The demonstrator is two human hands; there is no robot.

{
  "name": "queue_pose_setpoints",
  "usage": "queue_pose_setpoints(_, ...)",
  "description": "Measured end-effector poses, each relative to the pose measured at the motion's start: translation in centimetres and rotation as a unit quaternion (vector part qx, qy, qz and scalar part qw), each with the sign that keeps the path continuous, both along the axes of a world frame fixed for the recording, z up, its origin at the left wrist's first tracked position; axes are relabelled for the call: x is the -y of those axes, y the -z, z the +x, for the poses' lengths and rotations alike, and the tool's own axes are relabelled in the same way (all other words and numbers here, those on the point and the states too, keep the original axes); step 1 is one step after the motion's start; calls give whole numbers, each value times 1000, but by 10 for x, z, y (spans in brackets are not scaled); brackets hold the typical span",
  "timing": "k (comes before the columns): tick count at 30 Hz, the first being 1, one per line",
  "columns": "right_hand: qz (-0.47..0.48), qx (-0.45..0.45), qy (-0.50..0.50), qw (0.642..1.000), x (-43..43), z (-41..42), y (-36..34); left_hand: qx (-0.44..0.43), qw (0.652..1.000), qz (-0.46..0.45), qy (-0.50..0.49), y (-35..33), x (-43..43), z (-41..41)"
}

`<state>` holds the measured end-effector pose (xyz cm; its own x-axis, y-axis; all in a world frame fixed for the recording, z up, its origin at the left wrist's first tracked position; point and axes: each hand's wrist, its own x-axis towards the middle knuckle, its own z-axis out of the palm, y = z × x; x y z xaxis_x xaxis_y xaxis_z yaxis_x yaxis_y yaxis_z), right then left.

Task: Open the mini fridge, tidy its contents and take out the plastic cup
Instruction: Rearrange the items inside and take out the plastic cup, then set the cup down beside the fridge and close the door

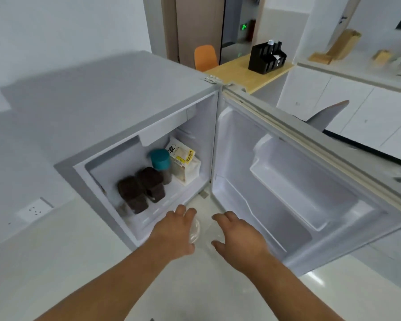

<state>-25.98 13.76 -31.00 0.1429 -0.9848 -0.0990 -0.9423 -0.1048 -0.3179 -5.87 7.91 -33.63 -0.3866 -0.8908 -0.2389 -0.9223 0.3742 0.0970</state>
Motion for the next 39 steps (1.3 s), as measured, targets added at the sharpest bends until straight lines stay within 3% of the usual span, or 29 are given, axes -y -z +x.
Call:
queue_pose_setpoints(9, -52, 35, -33, 997, -69, 7, -54, -25, 997, -11, -68, -50, -100, 29)
queue_pose_setpoints(21, -49, 31, -107, 993, -82, 112, -63, -28, 986, -7, -162, -54, -140, 151)
queue_pose_setpoints(31, 27, -5, -139, 990, -35, 235, -9, -33, 979, 36, -199, 2, -108, 273)
queue_pose_setpoints(39, 98, -41, -137, 985, -8, 297, 67, -37, 978, 76, -189, 74, -79, 317)
